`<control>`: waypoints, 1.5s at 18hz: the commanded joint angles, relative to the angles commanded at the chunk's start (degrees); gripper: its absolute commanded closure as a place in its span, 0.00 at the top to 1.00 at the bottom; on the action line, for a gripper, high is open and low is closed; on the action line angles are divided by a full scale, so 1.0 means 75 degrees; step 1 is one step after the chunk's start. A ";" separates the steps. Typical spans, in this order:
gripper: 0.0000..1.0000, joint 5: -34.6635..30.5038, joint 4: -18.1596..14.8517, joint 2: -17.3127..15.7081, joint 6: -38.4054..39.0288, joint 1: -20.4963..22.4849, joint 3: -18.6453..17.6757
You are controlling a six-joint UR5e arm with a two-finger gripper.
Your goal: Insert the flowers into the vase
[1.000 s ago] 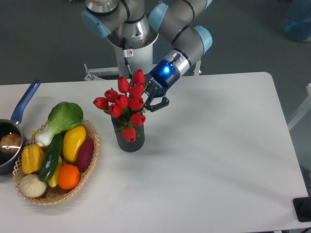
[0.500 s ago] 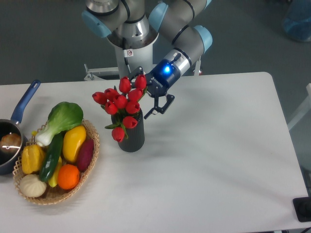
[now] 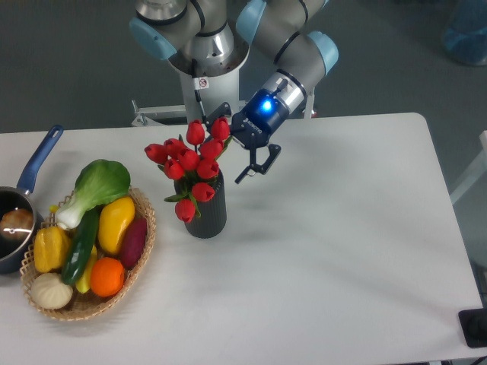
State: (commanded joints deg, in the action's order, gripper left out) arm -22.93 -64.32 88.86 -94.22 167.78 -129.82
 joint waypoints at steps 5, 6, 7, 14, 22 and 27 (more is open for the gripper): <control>1.00 -0.0540 -0.2037 -0.0422 -0.0011 0.0644 0.0819; 1.00 -0.0715 -0.2238 -0.0469 -0.0023 0.0726 0.0995; 1.00 -0.0995 -0.2263 -0.0516 -0.0035 0.0820 0.1113; 1.00 -0.1711 -0.2100 -0.0388 -0.0023 0.1254 0.2109; 1.00 -0.4791 -0.0834 0.0502 -0.0221 0.1137 0.2989; 1.00 -0.6503 -0.0038 0.0948 -0.0726 0.0061 0.3363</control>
State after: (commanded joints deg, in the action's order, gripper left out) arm -71.70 -64.61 95.97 -99.67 168.24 -104.60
